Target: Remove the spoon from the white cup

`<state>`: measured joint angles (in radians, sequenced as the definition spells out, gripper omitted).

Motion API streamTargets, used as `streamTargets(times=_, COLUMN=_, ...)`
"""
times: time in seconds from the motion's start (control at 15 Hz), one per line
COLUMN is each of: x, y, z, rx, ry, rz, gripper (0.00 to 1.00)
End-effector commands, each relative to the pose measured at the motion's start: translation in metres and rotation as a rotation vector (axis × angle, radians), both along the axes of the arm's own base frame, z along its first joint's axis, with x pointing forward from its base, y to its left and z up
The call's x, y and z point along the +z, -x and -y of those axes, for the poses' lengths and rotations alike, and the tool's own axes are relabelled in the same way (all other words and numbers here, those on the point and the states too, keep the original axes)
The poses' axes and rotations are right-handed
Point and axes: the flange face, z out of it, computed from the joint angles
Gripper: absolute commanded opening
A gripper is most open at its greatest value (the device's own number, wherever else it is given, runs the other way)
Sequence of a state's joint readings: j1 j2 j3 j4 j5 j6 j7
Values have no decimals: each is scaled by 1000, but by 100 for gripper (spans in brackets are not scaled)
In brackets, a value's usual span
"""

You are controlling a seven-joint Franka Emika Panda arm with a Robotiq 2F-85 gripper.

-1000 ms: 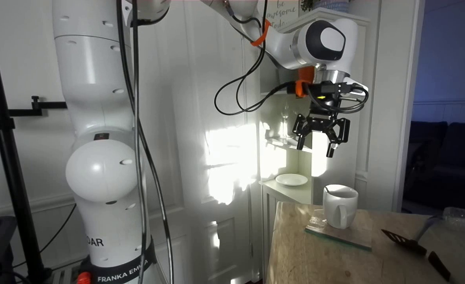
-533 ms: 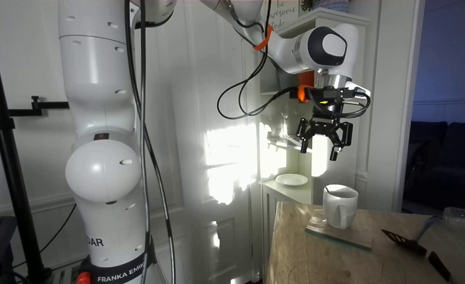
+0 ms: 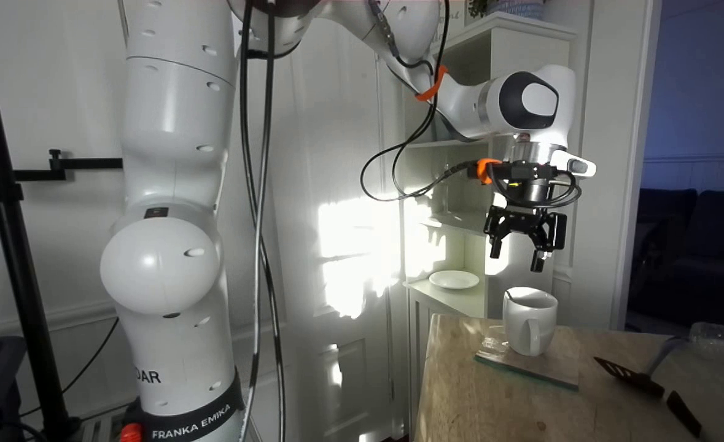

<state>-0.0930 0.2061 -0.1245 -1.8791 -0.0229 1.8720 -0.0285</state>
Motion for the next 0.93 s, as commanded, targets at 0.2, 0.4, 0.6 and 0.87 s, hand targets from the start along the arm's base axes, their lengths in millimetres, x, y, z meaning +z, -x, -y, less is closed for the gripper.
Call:
streamTargets(times=0.2, x=-34, y=-17, z=13, rx=-65, ry=4, rz=-77, gripper=68)
streamTargets(times=0.4, x=-47, y=-19, z=12, rx=-59, ry=-9, rz=-117, gripper=59)
streamTargets(times=0.6, x=-56, y=-18, z=8, rx=-43, ry=-29, rz=-161, gripper=59)
streamTargets(times=0.87, x=-62, y=-22, z=7, rx=-40, ry=-40, rz=-190, gripper=42)
